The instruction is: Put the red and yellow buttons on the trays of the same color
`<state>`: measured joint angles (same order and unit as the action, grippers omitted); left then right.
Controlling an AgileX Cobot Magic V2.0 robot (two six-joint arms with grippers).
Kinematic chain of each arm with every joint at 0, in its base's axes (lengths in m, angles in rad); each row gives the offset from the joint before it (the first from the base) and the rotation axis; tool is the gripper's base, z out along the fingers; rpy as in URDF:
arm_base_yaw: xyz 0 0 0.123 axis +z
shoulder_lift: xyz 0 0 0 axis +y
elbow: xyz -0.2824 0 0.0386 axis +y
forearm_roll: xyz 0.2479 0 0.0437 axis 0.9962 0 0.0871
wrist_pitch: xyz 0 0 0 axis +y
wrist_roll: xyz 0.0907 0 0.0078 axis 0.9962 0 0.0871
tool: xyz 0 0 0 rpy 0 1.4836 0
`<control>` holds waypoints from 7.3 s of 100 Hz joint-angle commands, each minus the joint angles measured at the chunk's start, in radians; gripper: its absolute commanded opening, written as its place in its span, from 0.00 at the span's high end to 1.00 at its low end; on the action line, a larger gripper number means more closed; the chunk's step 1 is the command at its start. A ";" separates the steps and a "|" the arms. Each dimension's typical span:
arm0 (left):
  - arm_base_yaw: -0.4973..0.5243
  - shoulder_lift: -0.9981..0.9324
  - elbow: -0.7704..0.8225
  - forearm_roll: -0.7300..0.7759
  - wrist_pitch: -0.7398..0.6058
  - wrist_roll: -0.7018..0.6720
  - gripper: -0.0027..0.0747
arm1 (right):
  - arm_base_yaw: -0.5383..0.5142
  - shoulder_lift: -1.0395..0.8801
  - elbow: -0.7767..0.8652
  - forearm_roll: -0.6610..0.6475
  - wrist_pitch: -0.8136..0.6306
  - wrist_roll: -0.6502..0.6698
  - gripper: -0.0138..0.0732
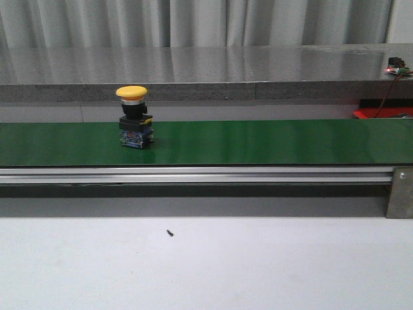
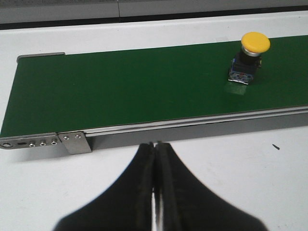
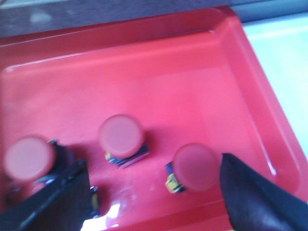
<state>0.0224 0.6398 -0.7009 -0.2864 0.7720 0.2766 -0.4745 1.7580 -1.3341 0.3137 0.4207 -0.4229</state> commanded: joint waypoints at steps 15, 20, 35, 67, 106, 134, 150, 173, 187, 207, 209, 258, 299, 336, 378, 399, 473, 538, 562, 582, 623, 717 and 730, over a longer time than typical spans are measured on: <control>-0.007 -0.003 -0.028 -0.024 -0.066 -0.007 0.99 | 0.113 -0.202 0.158 -0.001 -0.155 -0.048 0.33; -0.007 -0.003 -0.028 -0.024 -0.066 -0.007 0.99 | 0.146 -0.231 0.183 -0.001 -0.158 -0.048 0.37; -0.007 -0.003 -0.028 -0.024 -0.066 -0.007 0.99 | 0.260 -0.295 0.213 -0.001 -0.105 -0.049 0.39; -0.007 -0.003 -0.028 -0.024 -0.066 -0.007 0.99 | 0.514 -0.337 0.209 0.002 0.062 -0.092 0.30; -0.007 -0.003 -0.028 -0.024 -0.066 -0.007 0.99 | 0.735 -0.328 0.205 0.007 0.114 -0.146 0.14; -0.007 -0.003 -0.028 -0.024 -0.066 -0.007 0.99 | 0.875 -0.231 0.063 0.015 0.196 -0.151 0.14; -0.007 -0.003 -0.028 -0.024 -0.066 -0.007 0.99 | 0.935 -0.149 -0.038 0.048 0.205 -0.151 0.14; -0.007 -0.003 -0.028 -0.024 -0.066 -0.007 0.99 | 0.990 -0.019 -0.178 0.061 0.206 -0.151 0.14; -0.007 -0.003 -0.028 -0.024 -0.066 -0.007 0.99 | 0.990 0.041 -0.217 0.108 0.179 -0.151 0.14; -0.007 -0.003 -0.028 -0.024 -0.066 -0.007 0.99 | 0.990 0.099 -0.220 0.121 0.128 -0.151 0.14; -0.007 -0.003 -0.028 -0.024 -0.066 -0.007 0.99 | 0.990 0.104 -0.220 0.121 0.121 -0.151 0.14; -0.007 -0.003 -0.028 -0.024 -0.066 -0.007 0.99 | 0.985 0.133 -0.220 0.120 0.100 -0.144 0.56; -0.007 -0.003 -0.028 -0.024 -0.066 -0.007 0.99 | 0.981 0.078 -0.219 0.120 0.128 -0.143 0.64; -0.007 -0.003 -0.028 -0.024 -0.066 -0.007 0.99 | 0.880 -0.117 -0.103 0.124 0.164 -0.093 0.64; -0.007 -0.003 -0.028 -0.024 -0.066 -0.007 0.99 | 0.573 -0.447 0.294 0.129 0.061 -0.088 0.64; -0.007 -0.003 -0.028 -0.024 -0.066 -0.007 0.99 | 0.341 -0.539 0.400 0.130 0.055 -0.088 0.64; -0.007 -0.003 -0.028 -0.024 -0.066 -0.007 0.99 | -0.016 -0.571 0.686 0.146 -0.212 -0.088 0.64; -0.007 -0.003 -0.028 -0.024 -0.066 -0.007 0.99 | -0.082 -0.344 0.760 0.268 -0.346 -0.088 0.64; -0.007 -0.003 -0.028 -0.024 -0.066 -0.007 0.99 | -0.082 -0.332 0.758 0.270 -0.351 -0.088 0.44; -0.007 -0.003 -0.028 -0.024 -0.066 -0.007 0.99 | -0.082 -0.335 0.756 0.270 -0.354 -0.088 0.27; -0.007 -0.003 -0.028 -0.024 -0.066 -0.007 0.99 | -0.053 -0.547 0.755 0.262 -0.341 -0.101 0.40; -0.007 -0.003 -0.028 -0.024 -0.066 -0.007 0.99 | 0.370 -1.032 0.758 0.258 -0.207 -0.103 0.92; -0.007 -0.003 -0.028 -0.024 -0.066 -0.007 0.99 | 0.370 -1.070 0.758 0.268 -0.205 -0.103 0.92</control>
<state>0.0224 0.6398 -0.7009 -0.2864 0.7720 0.2766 -0.1044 0.7160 -0.5510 0.5597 0.2653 -0.5171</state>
